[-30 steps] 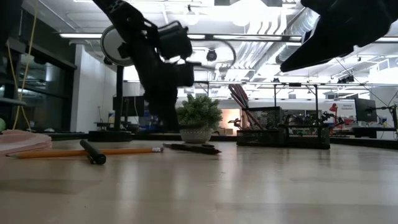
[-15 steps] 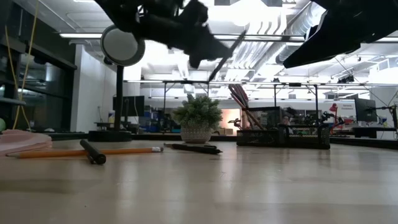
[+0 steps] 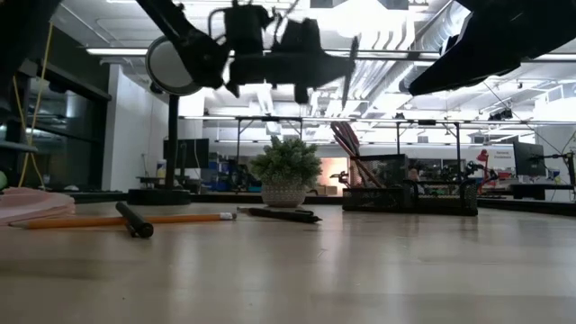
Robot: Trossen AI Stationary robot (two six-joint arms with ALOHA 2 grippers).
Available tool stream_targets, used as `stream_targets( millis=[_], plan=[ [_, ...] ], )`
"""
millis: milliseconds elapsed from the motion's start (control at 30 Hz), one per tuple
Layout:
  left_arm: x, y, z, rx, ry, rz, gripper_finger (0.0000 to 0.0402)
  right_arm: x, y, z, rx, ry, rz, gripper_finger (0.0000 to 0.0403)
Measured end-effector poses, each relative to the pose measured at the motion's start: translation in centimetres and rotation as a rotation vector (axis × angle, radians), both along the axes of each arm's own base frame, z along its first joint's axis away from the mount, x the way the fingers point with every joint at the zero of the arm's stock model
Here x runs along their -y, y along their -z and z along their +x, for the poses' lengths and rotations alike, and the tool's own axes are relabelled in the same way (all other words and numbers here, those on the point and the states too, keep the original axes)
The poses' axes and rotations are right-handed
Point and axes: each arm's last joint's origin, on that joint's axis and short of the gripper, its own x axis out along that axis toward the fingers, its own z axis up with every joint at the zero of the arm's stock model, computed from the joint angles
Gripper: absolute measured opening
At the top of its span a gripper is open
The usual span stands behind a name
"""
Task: Pick and place office supplies into organizer
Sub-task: Put the top black pen into the black desk organizer
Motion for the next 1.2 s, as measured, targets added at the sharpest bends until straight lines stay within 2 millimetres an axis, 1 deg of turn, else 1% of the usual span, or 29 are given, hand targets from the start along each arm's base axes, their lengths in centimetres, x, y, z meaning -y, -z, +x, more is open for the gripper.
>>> stream_targets(
  millis=[100, 200, 467, 633, 733, 833, 933, 1100, 1200],
  plan=[
    [-1.1, 0.4, 1.2, 0.001, -0.002, -0.028, 0.0002, -0.1, -0.1, 0.1, 0.012, -0.012, -0.007, 0.0145],
    [-2.1, -0.3, 2.2, 0.005, -0.010, -0.030, 0.0002, -0.1, -0.2, 0.1, 0.016, -0.019, -0.010, 0.0145],
    [-3.5, -0.5, 5.2, 0.026, -0.001, -0.016, 0.0003, -0.2, -0.2, 0.1, 0.005, -0.047, -0.001, 0.0145],
    [-4.6, 1.4, 6.6, 0.019, -0.104, -0.056, 0.0003, -0.2, -0.2, 0.1, 0.001, -0.059, 0.011, 0.0145],
    [-5.1, 1.9, 7.3, 0.042, -0.143, -0.100, 0.0003, -0.3, -0.2, 0.1, 0.000, -0.064, 0.012, 0.0145],
    [-5.6, 2.4, 7.6, 0.050, -0.189, -0.148, 0.0003, -0.5, -0.2, 0.0, 0.001, -0.072, 0.008, 0.0145],
    [-5.6, 2.6, 7.6, 0.042, -0.240, -0.156, 0.0003, -0.7, -0.2, -0.1, 0.004, -0.074, -0.001, 0.0145],
    [-4.8, 3.6, 8.1, -0.025, -0.240, -0.135, 0.0003, -0.9, -0.2, -0.3, 0.007, -0.079, -0.008, 0.0145],
    [-4.1, 3.2, 8.4, -0.008, -0.217, -0.122, 0.0003, -0.9, -0.2, -0.3, 0.007, -0.078, -0.008, 0.0145]
  ],
)
